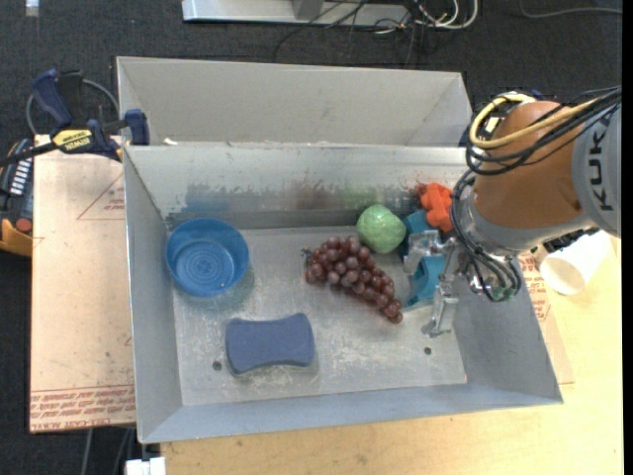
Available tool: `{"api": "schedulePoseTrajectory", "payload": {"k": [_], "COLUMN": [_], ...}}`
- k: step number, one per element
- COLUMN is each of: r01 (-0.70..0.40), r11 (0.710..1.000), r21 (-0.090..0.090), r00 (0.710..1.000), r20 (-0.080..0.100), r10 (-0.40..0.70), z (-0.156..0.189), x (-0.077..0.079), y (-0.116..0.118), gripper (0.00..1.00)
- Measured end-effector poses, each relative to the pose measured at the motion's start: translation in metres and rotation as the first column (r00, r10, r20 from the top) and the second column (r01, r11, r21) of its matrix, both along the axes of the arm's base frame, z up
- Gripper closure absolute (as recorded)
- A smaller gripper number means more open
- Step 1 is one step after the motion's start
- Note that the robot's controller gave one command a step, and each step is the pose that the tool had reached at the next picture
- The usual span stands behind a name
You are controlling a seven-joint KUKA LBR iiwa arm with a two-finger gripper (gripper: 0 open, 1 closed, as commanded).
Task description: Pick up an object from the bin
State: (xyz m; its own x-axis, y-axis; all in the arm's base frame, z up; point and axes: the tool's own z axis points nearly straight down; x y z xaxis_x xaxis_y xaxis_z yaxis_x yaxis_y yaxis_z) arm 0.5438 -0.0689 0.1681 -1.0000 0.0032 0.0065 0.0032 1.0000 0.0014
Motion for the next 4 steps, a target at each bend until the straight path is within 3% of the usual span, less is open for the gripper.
{"api": "schedulePoseTrajectory", "payload": {"k": [1,2,3,4], "r01": [-0.003,0.191,0.078,0.279], "r11": [1.000,0.982,0.997,0.960], "r21": [-0.001,0.002,-0.001,-0.001], "r00": [1.000,0.981,0.997,0.960], "r20": [0.008,0.017,0.019,0.004], "r10": [0.003,-0.191,-0.078,-0.279], "z": [0.004,-0.095,-0.028,-0.070], "x": [0.002,0.028,0.028,0.060], "y": [0.000,0.049,0.055,0.045], "gripper": [0.00,0.00,0.00,0.00]}}
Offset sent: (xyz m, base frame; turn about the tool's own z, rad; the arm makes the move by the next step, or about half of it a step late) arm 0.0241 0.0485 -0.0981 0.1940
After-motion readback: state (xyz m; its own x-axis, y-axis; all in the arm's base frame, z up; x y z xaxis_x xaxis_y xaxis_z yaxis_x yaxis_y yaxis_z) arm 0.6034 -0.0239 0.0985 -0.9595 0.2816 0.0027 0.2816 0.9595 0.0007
